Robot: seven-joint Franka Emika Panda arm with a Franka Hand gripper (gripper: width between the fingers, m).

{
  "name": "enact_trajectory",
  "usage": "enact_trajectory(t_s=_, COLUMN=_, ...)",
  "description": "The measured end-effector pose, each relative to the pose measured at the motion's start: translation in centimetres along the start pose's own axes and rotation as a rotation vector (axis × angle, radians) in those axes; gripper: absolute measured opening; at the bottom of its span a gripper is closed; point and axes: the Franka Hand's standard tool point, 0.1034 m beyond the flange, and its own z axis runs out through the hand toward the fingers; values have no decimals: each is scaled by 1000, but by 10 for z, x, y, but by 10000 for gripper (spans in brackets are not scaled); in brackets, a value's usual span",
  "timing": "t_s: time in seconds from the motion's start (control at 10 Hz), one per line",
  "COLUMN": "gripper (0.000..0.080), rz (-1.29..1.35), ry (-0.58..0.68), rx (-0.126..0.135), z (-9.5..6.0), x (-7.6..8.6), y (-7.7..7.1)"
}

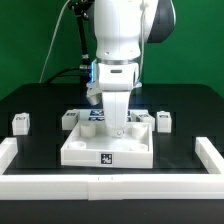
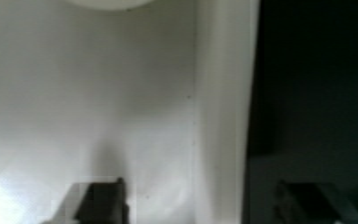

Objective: Assemble one leg

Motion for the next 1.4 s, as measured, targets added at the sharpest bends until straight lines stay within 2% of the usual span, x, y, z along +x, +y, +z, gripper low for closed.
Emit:
enact_trajectory(t_s=0.1, gripper=235, rz=0, ry=0, rx=0, z=0, x=0, y=0)
enact_trajectory(t_s=0.2, gripper=101, rz=0, ry=0, rx=0, z=0, x=0, y=0)
enact_trajectory(t_s=0.3, gripper=65, rz=1, ry=1, rx=-10, z=-1, x=0, y=2)
enact_trajectory(t_s=1.1, gripper=65, rz=0, ry=2, rx=-16, z=-2, x=0, y=4)
enact_trajectory(t_s=1.4, gripper=65, rz=-46, ry=16, rx=-45, z=-2, x=33, y=29)
